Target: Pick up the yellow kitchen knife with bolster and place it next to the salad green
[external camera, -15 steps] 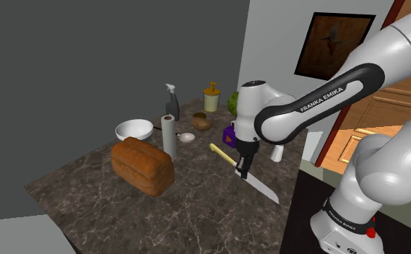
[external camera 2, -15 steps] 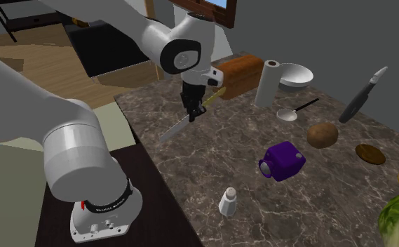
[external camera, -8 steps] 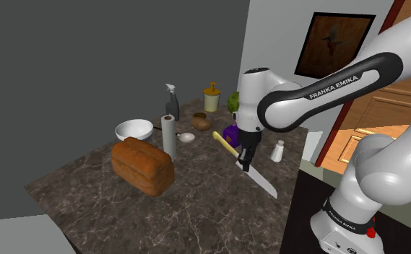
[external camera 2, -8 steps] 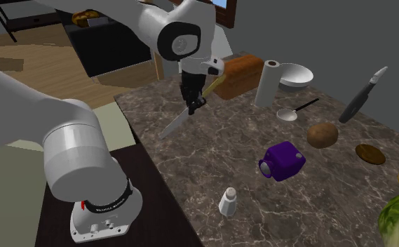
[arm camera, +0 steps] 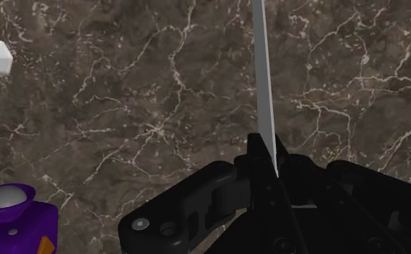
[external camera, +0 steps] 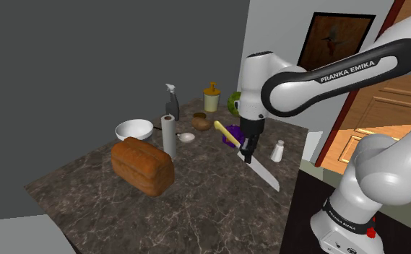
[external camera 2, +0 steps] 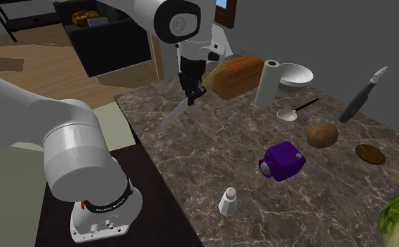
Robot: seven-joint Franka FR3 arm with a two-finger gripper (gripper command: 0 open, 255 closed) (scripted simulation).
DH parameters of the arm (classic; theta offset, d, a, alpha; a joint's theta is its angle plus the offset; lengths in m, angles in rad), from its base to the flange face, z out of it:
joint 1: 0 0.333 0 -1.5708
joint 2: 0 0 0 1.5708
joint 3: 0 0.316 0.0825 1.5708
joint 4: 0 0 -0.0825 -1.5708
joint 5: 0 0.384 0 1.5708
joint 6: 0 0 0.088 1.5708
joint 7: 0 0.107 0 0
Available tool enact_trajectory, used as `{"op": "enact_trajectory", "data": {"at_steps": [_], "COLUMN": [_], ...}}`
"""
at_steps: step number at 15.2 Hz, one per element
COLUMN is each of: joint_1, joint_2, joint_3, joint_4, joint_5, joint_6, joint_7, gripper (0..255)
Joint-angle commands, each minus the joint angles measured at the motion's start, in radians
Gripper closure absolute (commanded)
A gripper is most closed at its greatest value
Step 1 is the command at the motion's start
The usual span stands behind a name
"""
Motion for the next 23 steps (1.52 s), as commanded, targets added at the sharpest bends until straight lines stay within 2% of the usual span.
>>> {"op": "enact_trajectory", "data": {"at_steps": [1,16,23], "joint_1": [-0.002,-0.007,-0.091], "joint_2": [-0.009,-0.065,0.000], "joint_3": [-0.005,-0.032,-0.159], "joint_4": [0.022,0.184,0.221], "joint_5": [-0.004,-0.023,-0.119], "joint_6": [-0.032,-0.249,-0.233], "joint_7": [0.000,0.008,-0.153], "gripper": [255,255,255]}}
